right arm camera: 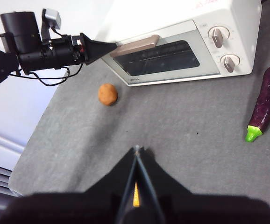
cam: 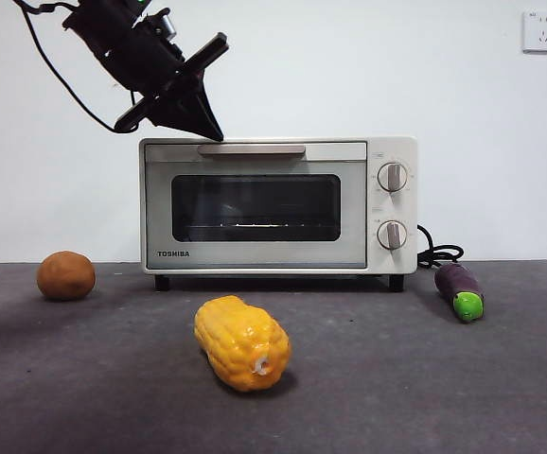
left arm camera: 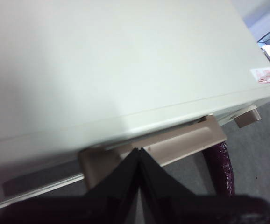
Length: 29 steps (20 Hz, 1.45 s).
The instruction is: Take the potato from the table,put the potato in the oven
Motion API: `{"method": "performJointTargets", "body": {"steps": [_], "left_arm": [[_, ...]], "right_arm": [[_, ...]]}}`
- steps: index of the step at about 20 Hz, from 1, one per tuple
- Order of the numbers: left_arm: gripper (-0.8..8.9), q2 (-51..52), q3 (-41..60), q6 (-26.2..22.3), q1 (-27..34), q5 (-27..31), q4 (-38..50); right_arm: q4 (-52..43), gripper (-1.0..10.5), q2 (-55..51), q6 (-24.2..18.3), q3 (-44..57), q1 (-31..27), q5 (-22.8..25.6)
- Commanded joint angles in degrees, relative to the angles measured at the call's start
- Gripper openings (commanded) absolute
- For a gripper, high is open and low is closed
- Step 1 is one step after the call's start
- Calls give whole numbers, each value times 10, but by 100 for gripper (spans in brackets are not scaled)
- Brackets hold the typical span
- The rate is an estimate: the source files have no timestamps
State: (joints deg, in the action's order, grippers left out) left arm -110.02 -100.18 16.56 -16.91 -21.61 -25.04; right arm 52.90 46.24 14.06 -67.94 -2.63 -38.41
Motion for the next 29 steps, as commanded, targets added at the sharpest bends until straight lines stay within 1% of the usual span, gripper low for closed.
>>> {"method": "performJointTargets", "body": {"steps": [1, 6, 10, 15, 21, 27, 29], "left_arm": [[-6, -6, -2, -8, -7, 18, 2], [-6, -8, -2, -30, -13, 49, -2], [-6, -8, -2, -33, -14, 67, -2], [-6, -13, -2, -33, -14, 67, -3], [-6, -27, -2, -33, -14, 62, -26], [-6, -28, -2, -53, -16, 62, -61], [-6, -28, -2, -66, -16, 62, -82]], "right_arm": [[-3, 1, 5, -7, -4, 0, -2], [-1, 1, 12, -8, -4, 0, -6], [-1, 1, 12, -7, -4, 0, -7], [-1, 1, 12, -7, -4, 0, -30], [2, 2, 12, -6, -4, 0, -31], [3, 2, 12, -6, -4, 0, -32], [3, 2, 12, -6, -4, 0, -32]]}}
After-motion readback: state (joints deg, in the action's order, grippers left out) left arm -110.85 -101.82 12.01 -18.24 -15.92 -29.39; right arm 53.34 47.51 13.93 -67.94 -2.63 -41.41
